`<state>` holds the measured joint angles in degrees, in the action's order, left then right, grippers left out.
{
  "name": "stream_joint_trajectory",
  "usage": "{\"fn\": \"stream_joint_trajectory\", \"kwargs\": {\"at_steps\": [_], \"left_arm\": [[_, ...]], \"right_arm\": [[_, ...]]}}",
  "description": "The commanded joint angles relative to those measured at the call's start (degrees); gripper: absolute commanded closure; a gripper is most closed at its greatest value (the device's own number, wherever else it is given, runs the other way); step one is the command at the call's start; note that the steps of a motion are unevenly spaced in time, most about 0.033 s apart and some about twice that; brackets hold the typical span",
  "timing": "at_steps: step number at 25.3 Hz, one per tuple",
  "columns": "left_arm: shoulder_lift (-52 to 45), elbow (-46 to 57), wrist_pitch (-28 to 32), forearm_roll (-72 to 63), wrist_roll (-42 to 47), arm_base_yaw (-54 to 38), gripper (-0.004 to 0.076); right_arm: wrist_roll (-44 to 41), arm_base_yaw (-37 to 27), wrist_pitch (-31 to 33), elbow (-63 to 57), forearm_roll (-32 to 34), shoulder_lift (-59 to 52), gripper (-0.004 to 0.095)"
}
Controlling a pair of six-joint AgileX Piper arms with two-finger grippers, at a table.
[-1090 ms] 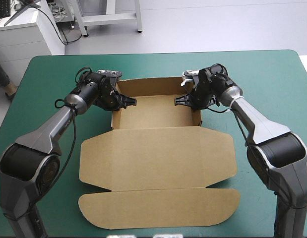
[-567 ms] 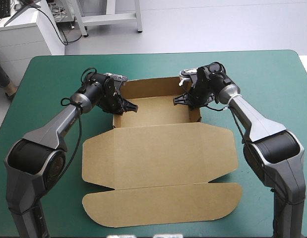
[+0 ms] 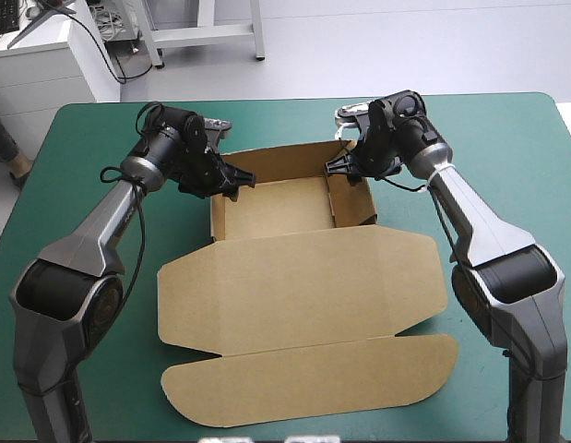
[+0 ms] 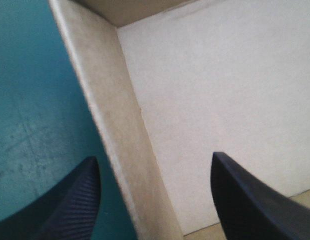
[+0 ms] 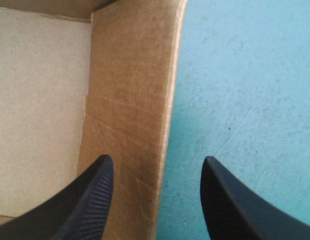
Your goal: Fold the box
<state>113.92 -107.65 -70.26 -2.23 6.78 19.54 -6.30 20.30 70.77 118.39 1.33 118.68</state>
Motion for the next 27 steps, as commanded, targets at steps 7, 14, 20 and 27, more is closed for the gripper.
{"fn": "stream_joint_trajectory", "kwargs": {"at_steps": [7,14,20,27], "left_arm": [[-13.72,-14.66,-3.95,-0.27,-3.03,-0.16,0.0326],[-27.70,-14.99,-3.95,1.44,-10.24,-0.16,0.0732],[-36.63,-13.61,-3.95,-1.08,-15.30,-0.16,0.0732],[-50.15,2.79,-0.99,-3.55,-17.59,-0.16,0.0732]], "right_arm": [[0.20,-0.35,0.92,7.25,0.74,-9.29,0.0409],[0.20,-0.35,0.92,7.25,0.74,-11.25,0.0408],[0.20,-0.35,0.92,7.25,0.99,-9.64,0.0408],[0.20,-0.35,0.92,7.25,1.67,-5.76,0.0409]]}}
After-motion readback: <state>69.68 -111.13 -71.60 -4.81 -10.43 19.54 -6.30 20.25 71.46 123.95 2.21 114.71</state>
